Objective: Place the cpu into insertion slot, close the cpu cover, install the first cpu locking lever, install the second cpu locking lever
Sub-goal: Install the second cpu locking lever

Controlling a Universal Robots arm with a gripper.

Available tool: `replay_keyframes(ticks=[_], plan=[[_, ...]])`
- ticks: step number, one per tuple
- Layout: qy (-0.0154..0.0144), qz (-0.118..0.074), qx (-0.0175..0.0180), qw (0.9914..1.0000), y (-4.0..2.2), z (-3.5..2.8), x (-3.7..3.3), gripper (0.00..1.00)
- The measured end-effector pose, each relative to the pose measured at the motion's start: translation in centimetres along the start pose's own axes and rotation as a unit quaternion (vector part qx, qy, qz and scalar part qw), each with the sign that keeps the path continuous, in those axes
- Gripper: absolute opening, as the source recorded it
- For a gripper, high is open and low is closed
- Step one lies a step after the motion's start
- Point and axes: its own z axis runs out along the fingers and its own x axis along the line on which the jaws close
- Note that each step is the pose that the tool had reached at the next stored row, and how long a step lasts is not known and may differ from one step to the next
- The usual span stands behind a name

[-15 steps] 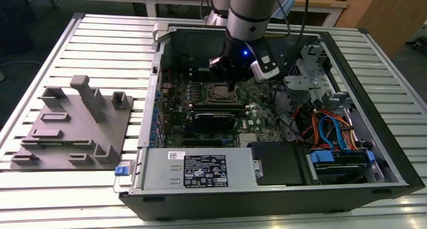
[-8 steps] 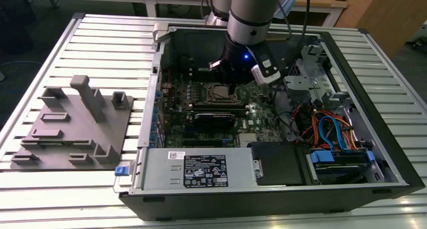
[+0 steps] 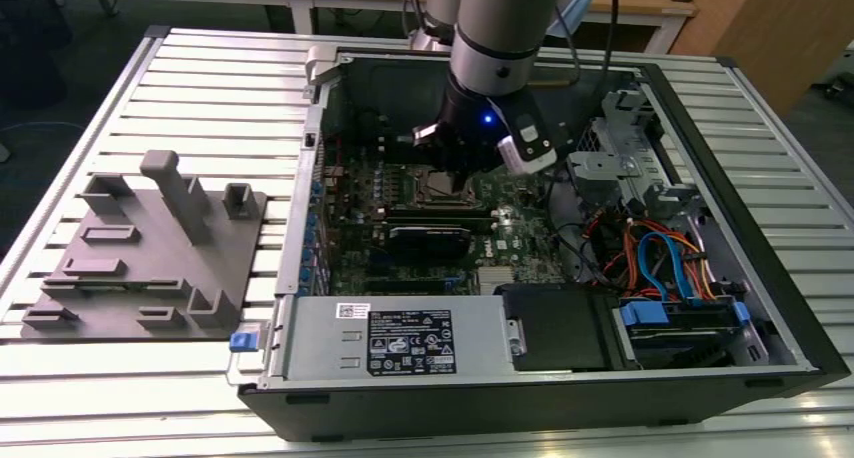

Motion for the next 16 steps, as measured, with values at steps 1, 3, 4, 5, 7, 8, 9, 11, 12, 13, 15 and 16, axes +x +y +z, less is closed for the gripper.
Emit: replay_keyframes(ticks=[1,3,4,5,7,8,9,11,12,13,15,16], plan=[[0.0001,0.000,0.0000,1.00000,-0.10,0.01,0.06,0.10],[0.0004,0.000,-0.0001,1.00000,-0.18,0.10,0.28,0.10],[0.0006,0.000,0.0000,1.00000,-0.20,0.17,0.45,0.10],[0.0008,0.000,0.0000,1.00000,-0.23,0.23,0.64,0.10],[0.0012,0.000,0.0000,1.00000,-0.36,0.34,1.01,0.10],[0.0014,0.000,-0.0001,1.00000,-0.42,0.38,1.18,0.10],[0.0016,0.000,0.0000,1.00000,-0.48,0.43,1.35,0.10],[0.0021,0.000,-0.0001,1.00000,-0.58,0.53,1.71,0.10],[0.0022,0.000,-0.0002,1.00000,-0.66,0.56,1.88,0.10],[0.0022,0.000,-0.0004,1.00000,-0.79,0.57,2.01,0.10],[0.0023,0.000,-0.0011,1.00000,-1.11,0.55,2.19,0.10],[0.0023,0.000,-0.0014,1.00000,-1.24,0.54,2.26,0.10]])
